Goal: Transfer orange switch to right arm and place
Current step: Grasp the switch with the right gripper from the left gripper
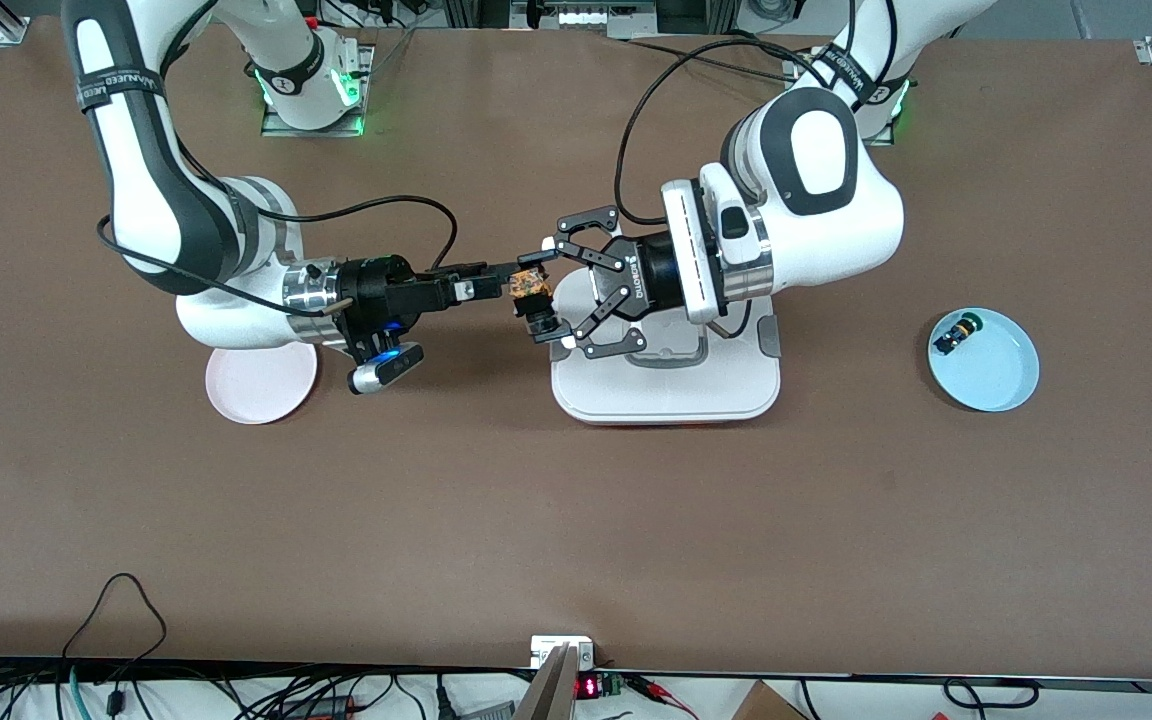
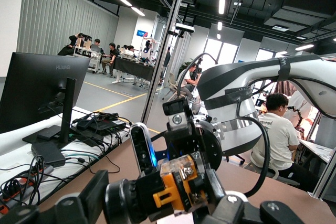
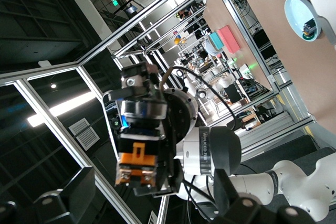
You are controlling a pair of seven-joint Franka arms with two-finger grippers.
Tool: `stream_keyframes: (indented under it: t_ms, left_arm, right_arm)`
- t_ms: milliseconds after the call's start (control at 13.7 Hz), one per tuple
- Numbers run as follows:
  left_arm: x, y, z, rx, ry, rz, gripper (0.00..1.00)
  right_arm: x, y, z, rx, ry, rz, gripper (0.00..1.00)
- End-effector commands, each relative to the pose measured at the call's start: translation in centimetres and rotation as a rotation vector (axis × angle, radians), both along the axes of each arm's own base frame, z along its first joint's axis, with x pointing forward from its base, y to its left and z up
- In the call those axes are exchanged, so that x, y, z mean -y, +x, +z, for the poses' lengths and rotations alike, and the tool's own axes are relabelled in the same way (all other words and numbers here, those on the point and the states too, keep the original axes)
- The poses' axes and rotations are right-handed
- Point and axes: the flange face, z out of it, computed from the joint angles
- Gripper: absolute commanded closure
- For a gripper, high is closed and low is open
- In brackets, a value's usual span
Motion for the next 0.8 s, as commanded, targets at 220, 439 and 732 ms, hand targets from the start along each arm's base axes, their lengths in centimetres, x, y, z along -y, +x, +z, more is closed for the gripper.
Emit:
stream_keyframes:
  t_ms: [220,439,732]
  left_arm:
    - [0.4,0.6,-0.3,0.001,-0.026,0.018,1.00]
    - [0.4,0.6,-0.3,0.002,-0.025,0.017,1.00]
    - [0.4,0.6,-0.3,-0.005,-0.027,0.018,1.00]
  right_arm:
    - [-1.7,-0.1,0.6,-0.004,0.048,-0.001,0.03]
    - [-1.8,0.6,-0.8,-0.016,0.037,-0.009,0.03]
    - [-2.0,1.7,-1.7,-0.016,0.044,-0.023,0.03]
